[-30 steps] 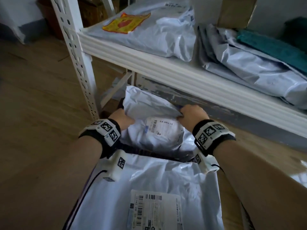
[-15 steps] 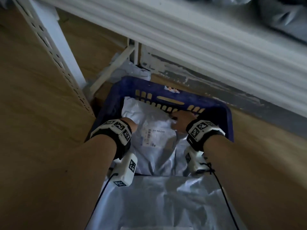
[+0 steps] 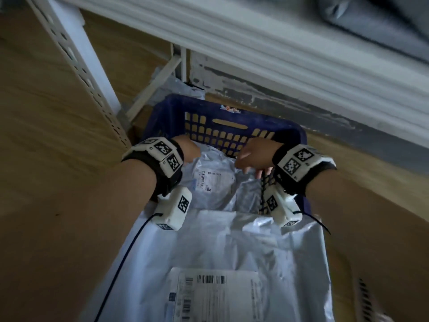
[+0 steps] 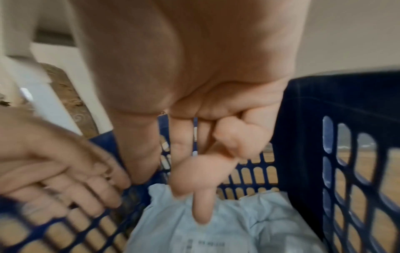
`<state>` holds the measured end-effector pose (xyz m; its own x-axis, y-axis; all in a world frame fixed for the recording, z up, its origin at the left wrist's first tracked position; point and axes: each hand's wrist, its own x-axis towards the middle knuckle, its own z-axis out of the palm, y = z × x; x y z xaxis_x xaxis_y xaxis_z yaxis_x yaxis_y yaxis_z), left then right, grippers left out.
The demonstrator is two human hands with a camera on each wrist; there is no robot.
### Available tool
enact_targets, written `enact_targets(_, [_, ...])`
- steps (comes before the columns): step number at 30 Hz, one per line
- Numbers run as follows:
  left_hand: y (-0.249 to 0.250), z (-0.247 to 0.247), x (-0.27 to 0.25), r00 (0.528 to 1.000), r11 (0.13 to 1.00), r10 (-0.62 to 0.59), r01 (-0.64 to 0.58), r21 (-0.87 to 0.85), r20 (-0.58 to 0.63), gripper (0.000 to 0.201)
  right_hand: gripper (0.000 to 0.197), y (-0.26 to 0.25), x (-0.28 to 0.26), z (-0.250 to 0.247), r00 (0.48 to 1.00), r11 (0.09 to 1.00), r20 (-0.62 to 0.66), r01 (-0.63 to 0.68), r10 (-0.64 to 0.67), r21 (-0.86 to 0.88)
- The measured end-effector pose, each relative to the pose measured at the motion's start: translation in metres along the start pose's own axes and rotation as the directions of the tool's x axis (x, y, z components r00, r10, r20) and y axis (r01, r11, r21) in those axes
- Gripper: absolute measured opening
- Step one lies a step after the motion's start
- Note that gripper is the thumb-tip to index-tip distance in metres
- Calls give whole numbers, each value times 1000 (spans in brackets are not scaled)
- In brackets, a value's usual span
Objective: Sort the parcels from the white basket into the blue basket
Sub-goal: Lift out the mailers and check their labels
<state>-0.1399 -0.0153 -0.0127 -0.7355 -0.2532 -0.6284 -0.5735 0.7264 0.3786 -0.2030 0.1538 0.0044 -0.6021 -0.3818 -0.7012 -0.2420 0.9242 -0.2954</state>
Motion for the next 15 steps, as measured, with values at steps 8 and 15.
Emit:
enact_targets(8, [-16,-8,-62,998,984,29,-18,-178,59,33,41,-27,-77,48,974,951,225,92,-25,-294])
enact_targets(15, [-20,-36,-84,994,993,111,-112,-47,-19,21,17,-30,-81,-4,991,995,-128,23,-36,-100])
